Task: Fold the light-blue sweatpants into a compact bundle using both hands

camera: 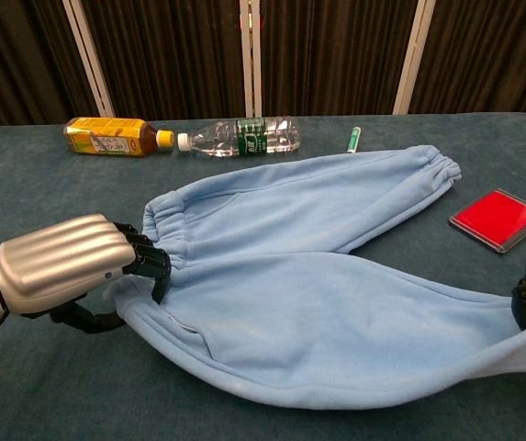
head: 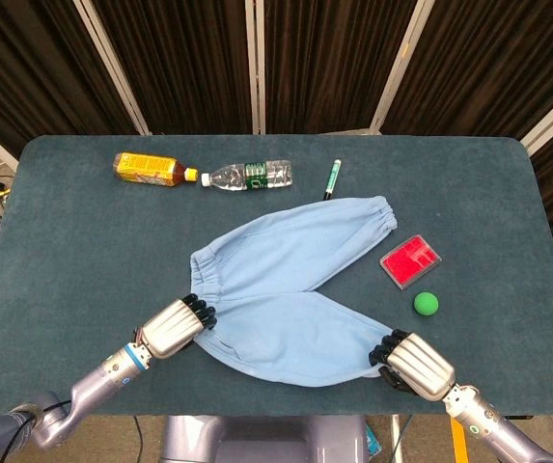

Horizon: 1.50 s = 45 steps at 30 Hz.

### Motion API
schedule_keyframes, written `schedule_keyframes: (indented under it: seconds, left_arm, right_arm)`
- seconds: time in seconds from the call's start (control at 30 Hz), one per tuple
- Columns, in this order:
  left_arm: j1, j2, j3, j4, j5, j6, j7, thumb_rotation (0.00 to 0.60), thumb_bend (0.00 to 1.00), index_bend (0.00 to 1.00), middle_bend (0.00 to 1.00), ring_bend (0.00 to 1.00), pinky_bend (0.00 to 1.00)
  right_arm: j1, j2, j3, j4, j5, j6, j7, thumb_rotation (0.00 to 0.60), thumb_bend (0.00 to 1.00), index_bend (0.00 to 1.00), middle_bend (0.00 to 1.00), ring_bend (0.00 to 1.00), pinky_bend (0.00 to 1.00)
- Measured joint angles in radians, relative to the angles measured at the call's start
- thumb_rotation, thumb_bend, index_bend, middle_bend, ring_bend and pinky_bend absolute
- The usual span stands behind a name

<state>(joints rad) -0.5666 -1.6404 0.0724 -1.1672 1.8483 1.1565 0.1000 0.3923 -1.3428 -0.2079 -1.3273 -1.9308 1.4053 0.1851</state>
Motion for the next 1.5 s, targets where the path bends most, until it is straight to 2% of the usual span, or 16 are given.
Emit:
schedule_keyframes:
  seconds: [0.17,0.37,0.5,0.83,1.1,1.27,1.4,1.5]
  left_arm:
    - [0.009,0.065,0.025,-0.067,0.006,0.016,0.009,0.6,0.49,0.68,0.38,0.36,0.35]
    - [0.047,0.205,0.103,-0.188,0.038,0.082,-0.004,0.6,0.49,0.68,0.38,0.36,0.35]
    - [0.067,0.261,0.153,-0.231,0.084,0.129,-0.017,0.6,0.49,0.68,0.38,0.36,0.35]
    - [0.094,0.339,0.239,-0.334,0.153,0.142,-0.005,0.6,0.49,0.69,0.38,0.36,0.35]
    - [0.105,0.375,0.288,-0.391,0.178,0.137,-0.06,0.6,0.49,0.69,0.38,0.36,0.35]
    - [0.105,0.397,0.303,-0.426,0.186,0.127,-0.079,0.6,0.49,0.69,0.38,0.36,0.35]
    - [0.105,0.407,0.285,-0.442,0.151,0.117,-0.086,0.6,0.48,0.69,0.38,0.36,0.33]
    - [0.105,0.41,0.264,-0.453,0.107,0.104,-0.098,0.6,0.48,0.72,0.31,0.31,0.29]
  right_arm:
    - [0.005,0.033,-0.003,-0.049,0.001,0.009,0.041,0.6,0.55,0.67,0.61,0.5,0.49]
    - [0.017,0.109,-0.019,-0.152,-0.026,0.025,0.083,0.6,0.54,0.67,0.61,0.5,0.49]
    - [0.028,0.139,-0.039,-0.174,-0.073,0.025,0.083,0.6,0.55,0.67,0.61,0.5,0.49]
    - [0.057,0.203,-0.092,-0.217,-0.185,-0.003,0.022,0.6,0.55,0.67,0.61,0.5,0.49]
    - [0.06,0.236,-0.121,-0.279,-0.245,-0.008,-0.024,0.6,0.56,0.67,0.62,0.5,0.49]
    - [0.064,0.25,-0.124,-0.317,-0.254,-0.015,-0.036,0.6,0.56,0.67,0.62,0.5,0.49]
    - [0.065,0.253,-0.104,-0.331,-0.226,-0.02,-0.039,0.6,0.56,0.67,0.62,0.5,0.49]
    - [0.068,0.251,-0.079,-0.343,-0.19,-0.031,-0.046,0.6,0.57,0.67,0.62,0.5,0.49]
